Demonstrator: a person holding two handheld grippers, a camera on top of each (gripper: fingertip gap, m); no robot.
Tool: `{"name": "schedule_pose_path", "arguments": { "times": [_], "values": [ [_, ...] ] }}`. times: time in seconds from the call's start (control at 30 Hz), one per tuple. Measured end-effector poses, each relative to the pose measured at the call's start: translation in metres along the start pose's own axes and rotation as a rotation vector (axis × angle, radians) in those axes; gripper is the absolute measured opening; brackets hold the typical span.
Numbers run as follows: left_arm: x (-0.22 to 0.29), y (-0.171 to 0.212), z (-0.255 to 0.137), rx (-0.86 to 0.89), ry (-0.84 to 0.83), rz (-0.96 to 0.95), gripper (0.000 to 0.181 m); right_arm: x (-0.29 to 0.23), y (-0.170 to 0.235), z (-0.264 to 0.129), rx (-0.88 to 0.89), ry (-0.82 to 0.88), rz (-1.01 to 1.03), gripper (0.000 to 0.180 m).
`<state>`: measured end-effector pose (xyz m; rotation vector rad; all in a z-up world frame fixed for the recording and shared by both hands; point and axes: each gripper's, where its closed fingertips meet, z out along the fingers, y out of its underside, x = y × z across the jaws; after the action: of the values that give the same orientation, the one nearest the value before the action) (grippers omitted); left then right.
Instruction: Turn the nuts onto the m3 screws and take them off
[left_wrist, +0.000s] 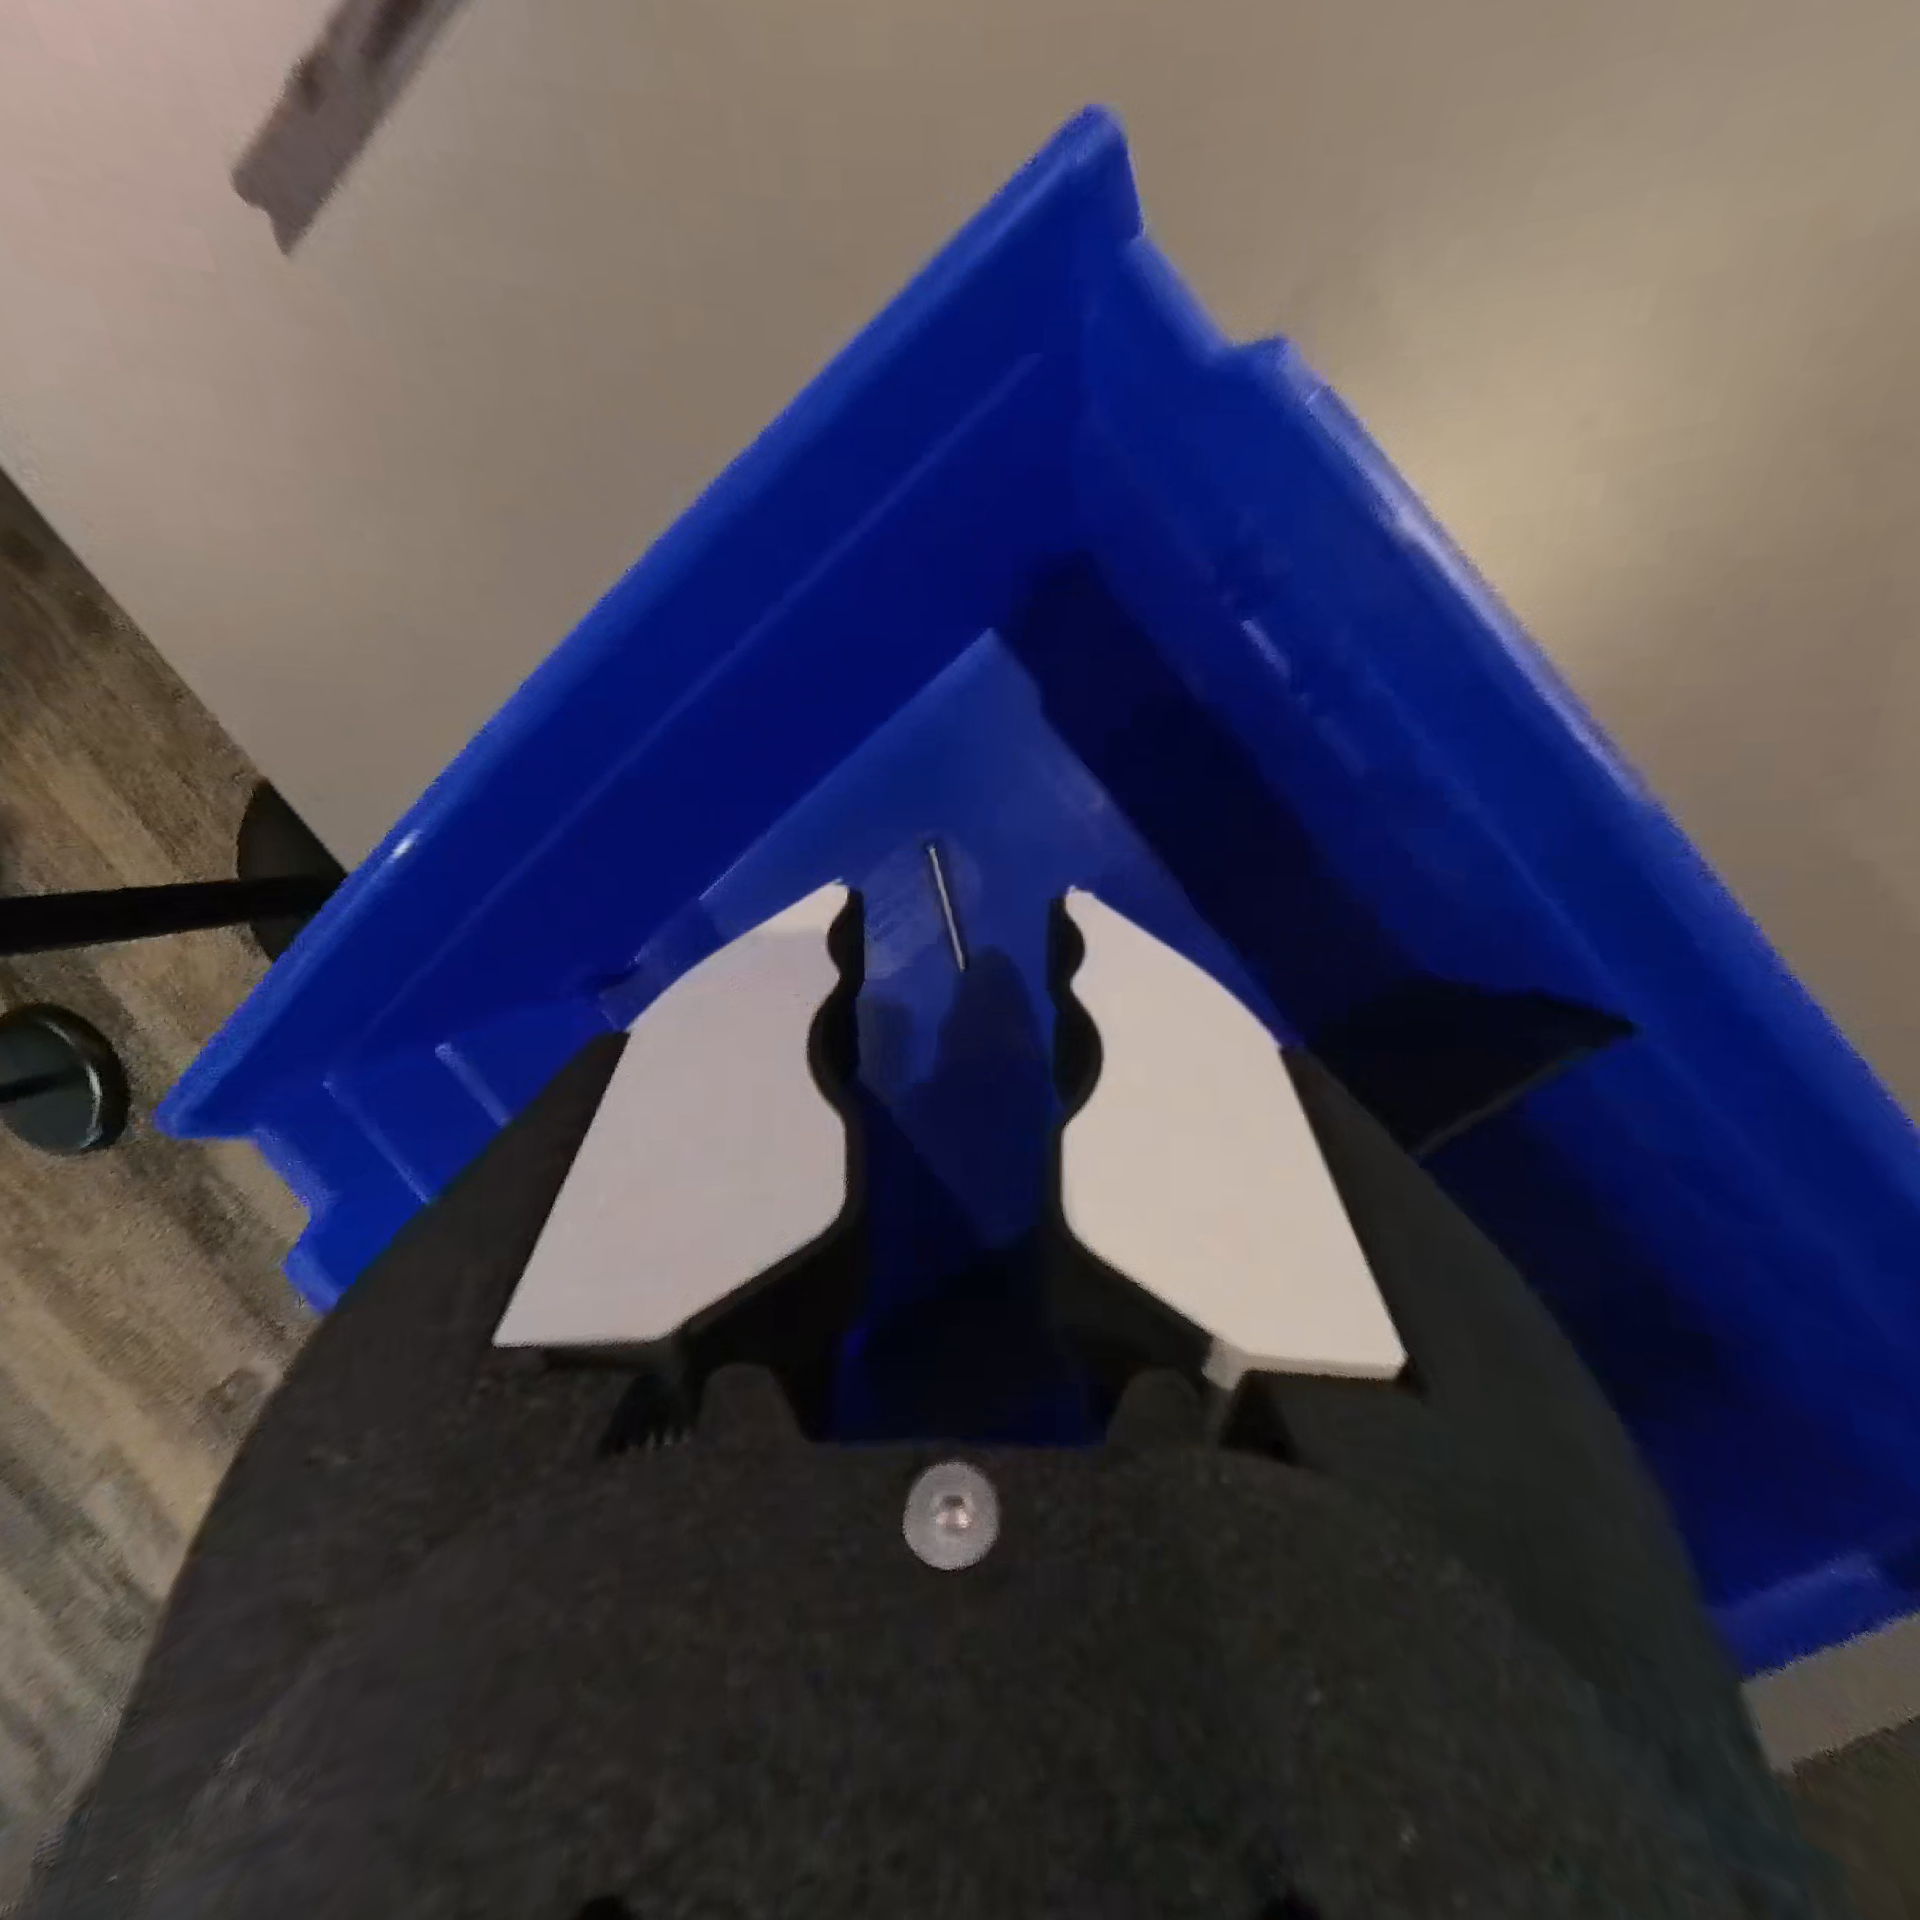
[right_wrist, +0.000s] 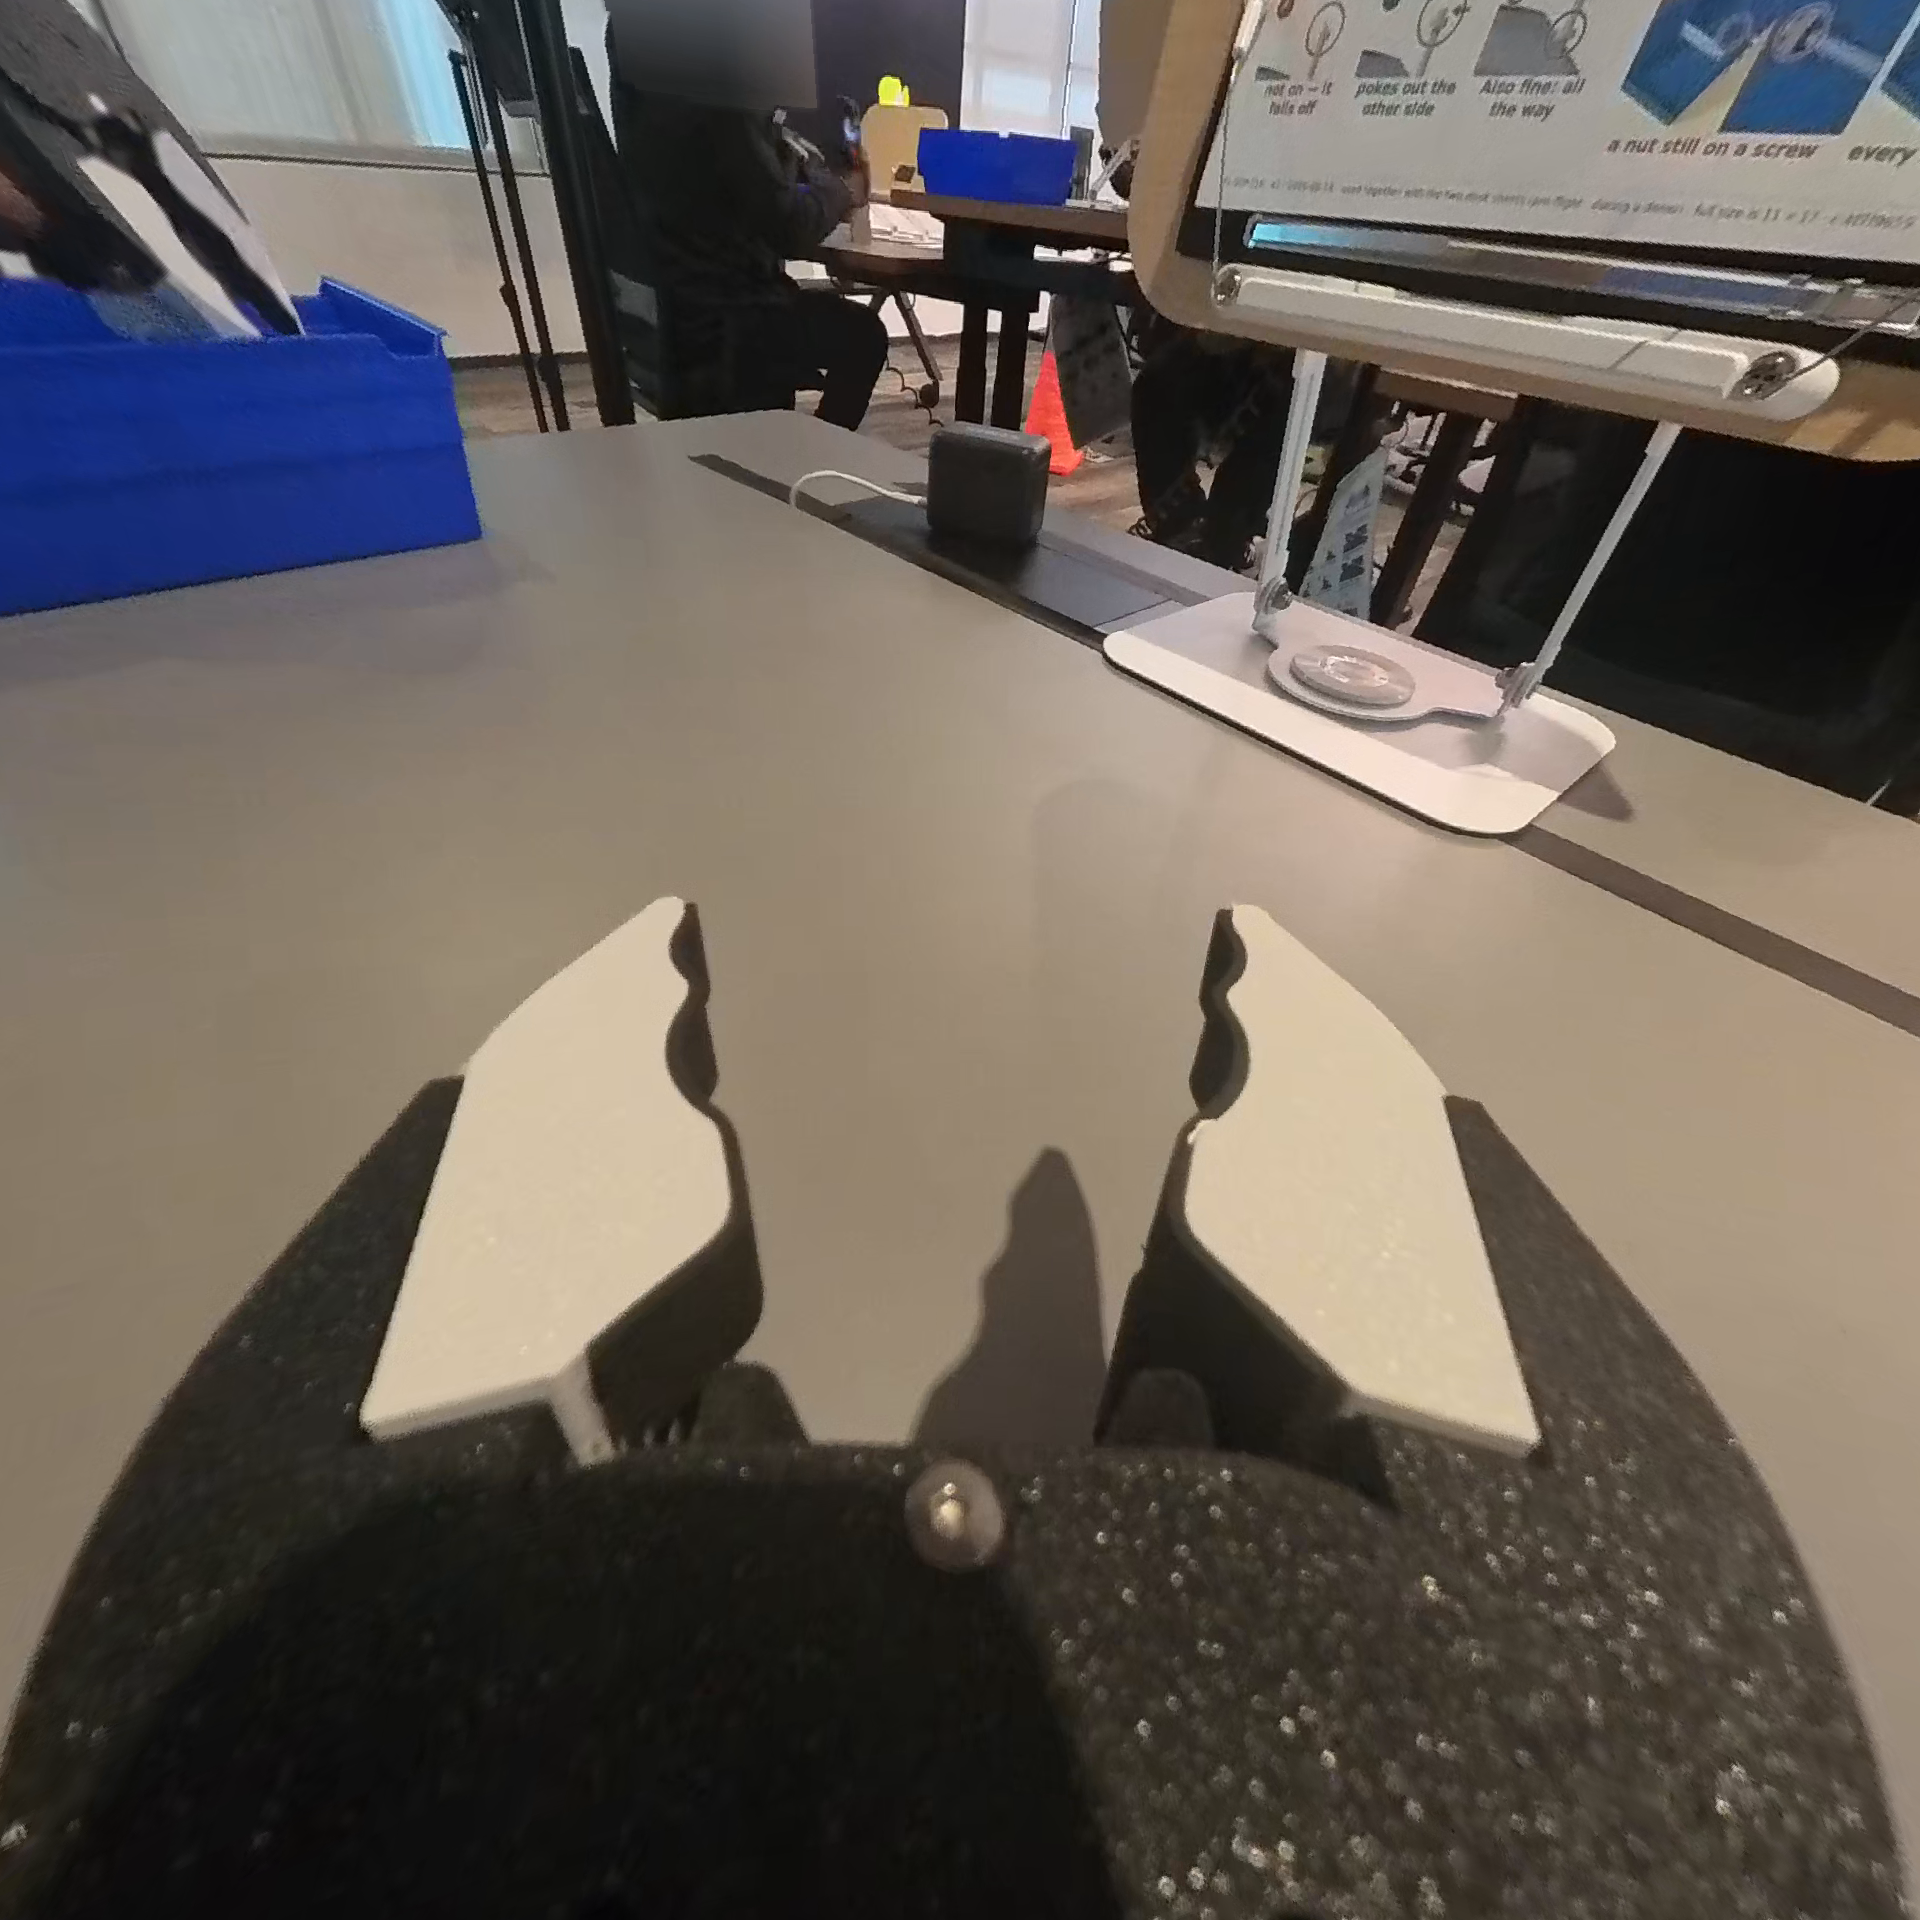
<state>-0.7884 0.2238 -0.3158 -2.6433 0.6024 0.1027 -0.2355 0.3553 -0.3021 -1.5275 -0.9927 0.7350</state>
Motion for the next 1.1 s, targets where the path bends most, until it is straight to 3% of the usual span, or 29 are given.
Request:
{"name": "schedule_pose_path", "arguments": {
  "times": [0.43, 1.1],
  "values": [
    [-0.005, 0.026, 0.042, -0.199, 0.049, 0.032, 0.026, 0.011, 0.001, 0.0, -0.009, 0.05, 0.013, 0.09],
    [-0.001, 0.033, 0.065, -0.266, 0.14, -0.064, 0.006, 0.013, 0.0, -0.004, 0.004, 0.05, 0.026, 0.09]
  ]
}}
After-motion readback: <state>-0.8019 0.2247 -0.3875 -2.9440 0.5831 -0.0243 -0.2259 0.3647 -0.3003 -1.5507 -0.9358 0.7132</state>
